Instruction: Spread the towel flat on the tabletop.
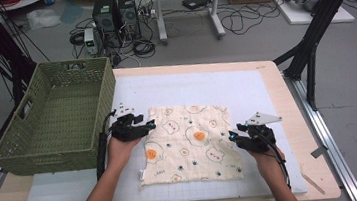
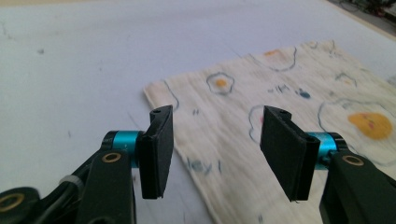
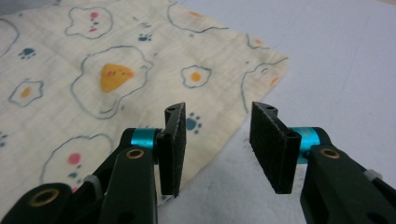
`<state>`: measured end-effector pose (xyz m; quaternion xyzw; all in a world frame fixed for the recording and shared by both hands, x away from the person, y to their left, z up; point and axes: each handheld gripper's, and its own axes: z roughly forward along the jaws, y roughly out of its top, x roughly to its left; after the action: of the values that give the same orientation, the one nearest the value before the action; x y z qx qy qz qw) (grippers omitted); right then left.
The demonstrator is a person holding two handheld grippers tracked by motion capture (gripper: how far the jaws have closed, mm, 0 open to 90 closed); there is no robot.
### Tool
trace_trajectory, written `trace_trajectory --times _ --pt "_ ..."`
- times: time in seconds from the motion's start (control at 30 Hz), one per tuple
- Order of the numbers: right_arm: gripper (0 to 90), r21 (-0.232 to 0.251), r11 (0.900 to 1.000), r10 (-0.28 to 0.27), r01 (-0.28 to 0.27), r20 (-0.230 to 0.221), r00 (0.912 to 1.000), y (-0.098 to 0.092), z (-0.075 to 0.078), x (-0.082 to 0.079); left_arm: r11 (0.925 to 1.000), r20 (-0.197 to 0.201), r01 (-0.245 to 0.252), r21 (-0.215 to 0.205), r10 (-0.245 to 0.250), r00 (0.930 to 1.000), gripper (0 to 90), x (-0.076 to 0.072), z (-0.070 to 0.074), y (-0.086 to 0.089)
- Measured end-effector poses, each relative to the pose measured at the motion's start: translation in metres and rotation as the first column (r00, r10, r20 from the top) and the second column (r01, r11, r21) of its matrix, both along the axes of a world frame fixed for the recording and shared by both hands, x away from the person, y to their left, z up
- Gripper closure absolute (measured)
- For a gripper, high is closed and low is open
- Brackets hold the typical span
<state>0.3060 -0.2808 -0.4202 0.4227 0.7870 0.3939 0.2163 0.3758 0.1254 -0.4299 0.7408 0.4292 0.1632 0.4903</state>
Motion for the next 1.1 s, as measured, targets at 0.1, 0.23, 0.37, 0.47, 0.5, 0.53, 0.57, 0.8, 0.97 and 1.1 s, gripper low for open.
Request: trace_trajectory --times 0.1,0.23,0.37,0.47,0.5,0.53,0.57,0.8,0.97,1.1 --pt "55.4 -0.010 1.000 -0.015 0.016 0.002 0.9999 -0.001 -0.001 0.006 0.9996 -0.004 -0.026 0.015 0.026 0.9997 44.2 0.009 -0.004 -0.004" --pt "54.4 -0.016 0.999 -0.040 0.040 -0.011 0.9991 -0.005 -0.006 0.011 0.9949 0.027 -0.046 0.090 0.044 0.9987 46.9 0.022 -0.009 -0.014" --pt "54.0 -0.026 0.999 -0.043 0.043 -0.008 0.9990 -0.007 -0.008 0.015 0.9775 -0.023 -0.066 0.200 0.072 0.9972 47.3 0.033 -0.021 -0.022" --pt "53.2 -0.028 0.999 -0.044 0.044 -0.007 0.9990 -0.007 -0.010 0.018 0.9655 -0.006 -0.022 0.259 0.024 0.9997 54.6 0.032 -0.021 -0.029" --pt "52.6 -0.027 0.999 -0.045 0.044 -0.014 0.9989 -0.006 -0.011 0.021 0.9542 0.020 0.033 0.297 -0.041 0.9990 75.6 0.027 -0.021 -0.035" --pt "52.6 -0.029 0.999 -0.044 0.044 -0.017 0.9989 -0.005 -0.012 0.022 0.9542 0.020 0.033 0.297 -0.041 0.9990 82.0 0.027 -0.021 -0.035" --pt "52.6 -0.031 0.998 -0.047 0.046 -0.018 0.9987 -0.004 -0.013 0.023 0.9485 0.026 0.044 0.314 -0.055 0.9982 85.0 0.027 -0.021 -0.037" --pt "51.2 -0.029 0.998 -0.060 0.060 -0.021 0.9980 0.001 -0.018 0.039 0.9476 0.040 -0.083 0.309 0.074 0.9965 83.7 0.034 -0.021 -0.019" --pt "47.1 -0.022 0.998 -0.056 0.055 -0.063 0.9965 0.016 -0.023 0.069 0.9603 0.021 -0.094 0.263 0.092 0.9956 66.1 0.036 -0.020 -0.014" --pt "50.9 -0.060 0.996 -0.067 0.061 -0.103 0.9925 0.031 -0.026 0.090 0.9726 -0.006 -0.111 0.204 0.115 0.9934 58.6 0.038 -0.020 -0.009"
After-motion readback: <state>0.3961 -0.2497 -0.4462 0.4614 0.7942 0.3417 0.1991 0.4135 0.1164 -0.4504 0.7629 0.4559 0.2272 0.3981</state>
